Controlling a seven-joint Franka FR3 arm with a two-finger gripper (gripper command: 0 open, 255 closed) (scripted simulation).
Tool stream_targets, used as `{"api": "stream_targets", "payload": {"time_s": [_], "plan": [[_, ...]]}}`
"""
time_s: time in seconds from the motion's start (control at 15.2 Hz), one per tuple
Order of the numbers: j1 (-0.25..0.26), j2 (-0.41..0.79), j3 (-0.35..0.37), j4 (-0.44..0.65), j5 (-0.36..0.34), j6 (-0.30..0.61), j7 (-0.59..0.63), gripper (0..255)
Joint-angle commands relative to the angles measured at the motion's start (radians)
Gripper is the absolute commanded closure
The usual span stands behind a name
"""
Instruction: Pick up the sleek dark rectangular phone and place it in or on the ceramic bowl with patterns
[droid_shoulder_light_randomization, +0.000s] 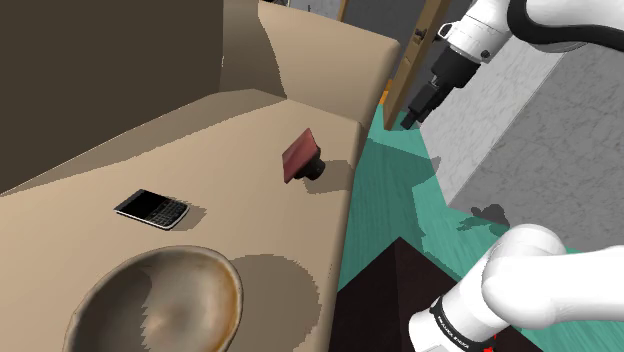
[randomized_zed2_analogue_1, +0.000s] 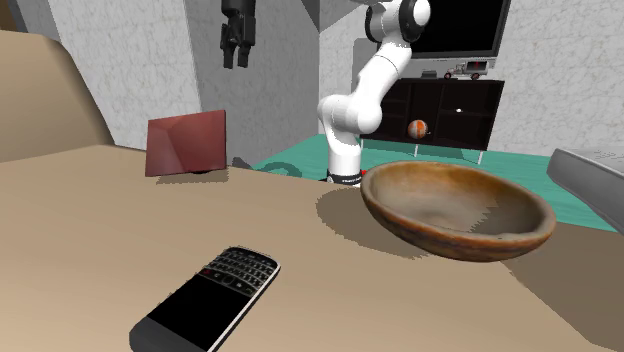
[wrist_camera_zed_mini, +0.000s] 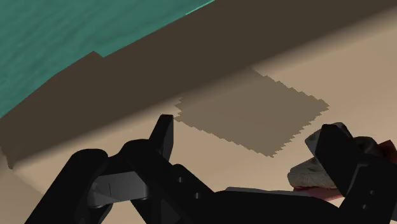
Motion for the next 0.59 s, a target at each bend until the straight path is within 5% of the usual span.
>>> {"api": "stream_targets", "payload": {"time_s": [0.0, 0.53], "plan": [[0.0, 0.0, 0.0, 0.0, 0.0, 0.0, 0.0, 0], [0.066, 0.147, 0.153, 0.036, 0.072, 0.081, 0.13, 0]]}}
